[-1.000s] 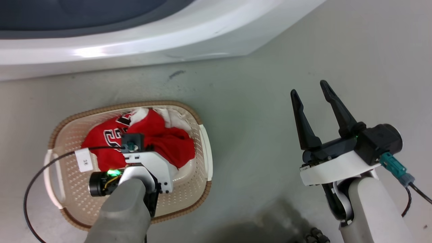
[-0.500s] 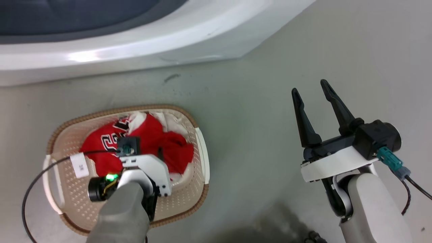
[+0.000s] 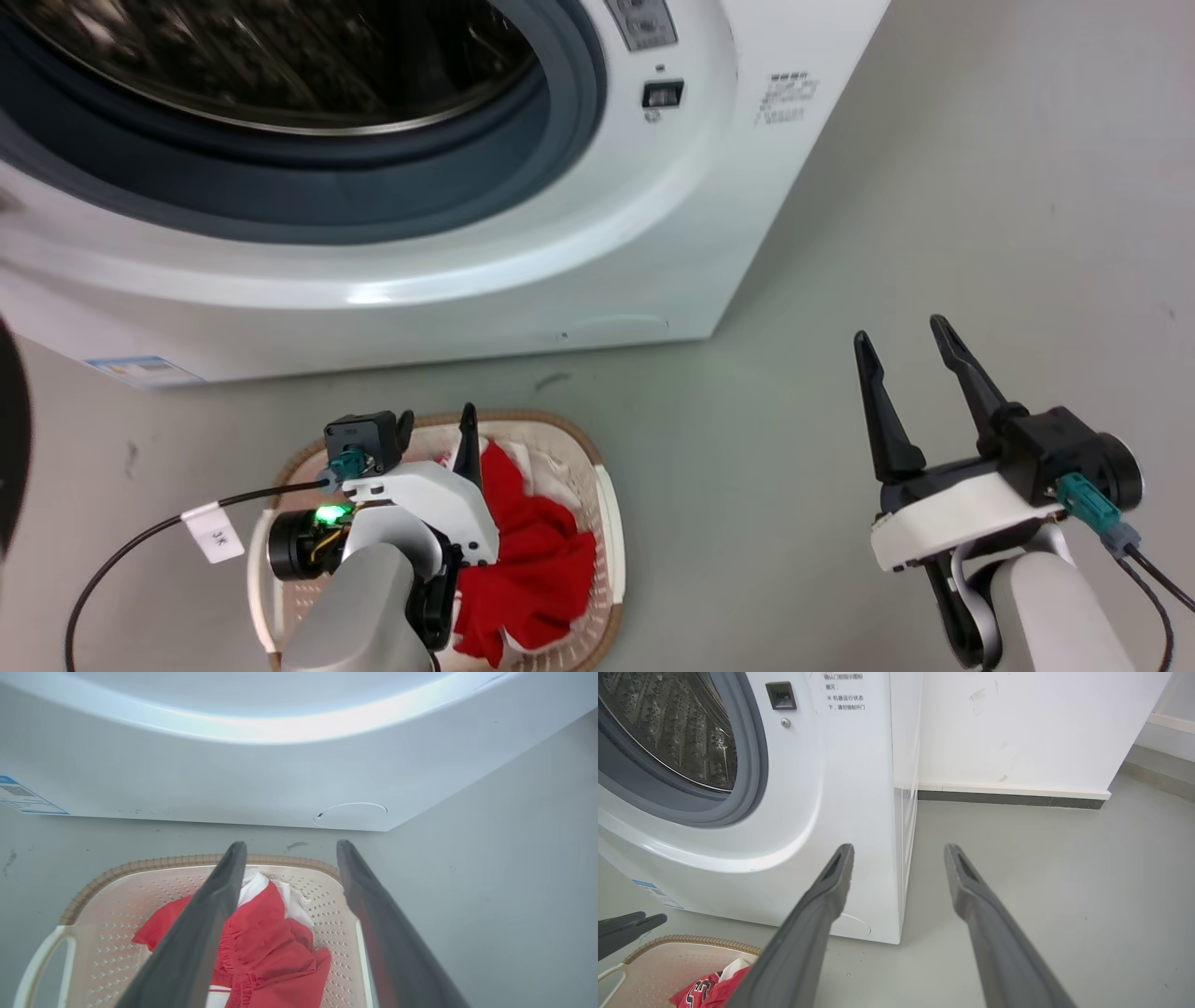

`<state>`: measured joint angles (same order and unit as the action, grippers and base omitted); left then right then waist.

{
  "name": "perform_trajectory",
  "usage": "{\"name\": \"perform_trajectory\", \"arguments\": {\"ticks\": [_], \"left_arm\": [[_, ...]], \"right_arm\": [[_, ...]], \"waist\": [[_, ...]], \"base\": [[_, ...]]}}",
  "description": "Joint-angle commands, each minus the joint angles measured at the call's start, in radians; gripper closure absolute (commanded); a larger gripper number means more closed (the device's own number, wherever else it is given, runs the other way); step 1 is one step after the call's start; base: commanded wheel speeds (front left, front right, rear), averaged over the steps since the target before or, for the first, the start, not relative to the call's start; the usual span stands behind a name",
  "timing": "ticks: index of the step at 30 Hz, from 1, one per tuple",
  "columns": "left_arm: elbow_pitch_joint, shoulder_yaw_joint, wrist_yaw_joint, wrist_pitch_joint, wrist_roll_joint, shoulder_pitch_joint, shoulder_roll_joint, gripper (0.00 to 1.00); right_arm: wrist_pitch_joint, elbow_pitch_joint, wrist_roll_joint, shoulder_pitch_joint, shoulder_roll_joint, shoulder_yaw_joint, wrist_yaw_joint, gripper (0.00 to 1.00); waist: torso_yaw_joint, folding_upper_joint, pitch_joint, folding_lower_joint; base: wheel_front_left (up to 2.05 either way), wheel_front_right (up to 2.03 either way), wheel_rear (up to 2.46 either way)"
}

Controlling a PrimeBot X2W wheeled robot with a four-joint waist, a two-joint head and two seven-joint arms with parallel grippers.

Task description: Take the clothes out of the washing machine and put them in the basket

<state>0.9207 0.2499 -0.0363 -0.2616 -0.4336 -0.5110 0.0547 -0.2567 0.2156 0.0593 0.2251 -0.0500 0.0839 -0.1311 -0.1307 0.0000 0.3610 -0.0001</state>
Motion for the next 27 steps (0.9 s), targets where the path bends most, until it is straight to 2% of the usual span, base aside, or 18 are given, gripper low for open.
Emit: {"name": "perform_trajectory", "arguments": {"ticks": [1, 4, 5, 14, 20, 27], "left_arm": [[-0.048, -0.016, -0.006, -0.004, 0.020, 0.023, 0.004, 0.00], [-0.191, -0.059, -0.016, -0.004, 0.077, 0.083, 0.006, 0.00], [-0.277, -0.091, -0.023, -0.003, 0.113, 0.115, 0.005, 0.00], [-0.596, -0.170, -0.025, -0.004, 0.246, 0.242, -0.001, 0.00], [-0.717, -0.174, -0.015, -0.004, 0.314, 0.320, -0.001, 0.00], [-0.756, -0.175, -0.008, -0.004, 0.346, 0.389, 0.007, 0.00]], "right_arm": [[0.001, -0.008, -0.011, -0.018, 0.000, -0.007, 0.001, 0.00], [0.016, -0.027, -0.018, -0.042, 0.000, -0.022, 0.001, 0.00], [0.025, -0.042, -0.024, -0.053, 0.000, -0.034, 0.001, 0.00], [0.065, -0.104, -0.042, -0.115, 0.000, -0.058, 0.001, 0.00], [0.088, -0.126, -0.054, -0.158, 0.000, -0.074, 0.001, 0.00], [0.105, -0.140, -0.062, -0.203, 0.000, -0.079, 0.001, 0.00]], "waist": [[0.038, 0.0000, -0.076, 0.0001], [0.048, 0.0000, -0.114, 0.0001], [0.054, 0.0000, -0.133, 0.0001], [0.072, 0.0000, -0.222, 0.0001], [0.076, 0.0000, -0.282, 0.0001], [0.079, 0.0000, -0.332, 0.0001]], "base": [[0.00, 0.00, 0.00], [0.00, 0.00, 0.00], [0.00, 0.00, 0.00], [0.00, 0.00, 0.00], [0.00, 0.00, 0.00], [0.00, 0.00, 0.00]]}}
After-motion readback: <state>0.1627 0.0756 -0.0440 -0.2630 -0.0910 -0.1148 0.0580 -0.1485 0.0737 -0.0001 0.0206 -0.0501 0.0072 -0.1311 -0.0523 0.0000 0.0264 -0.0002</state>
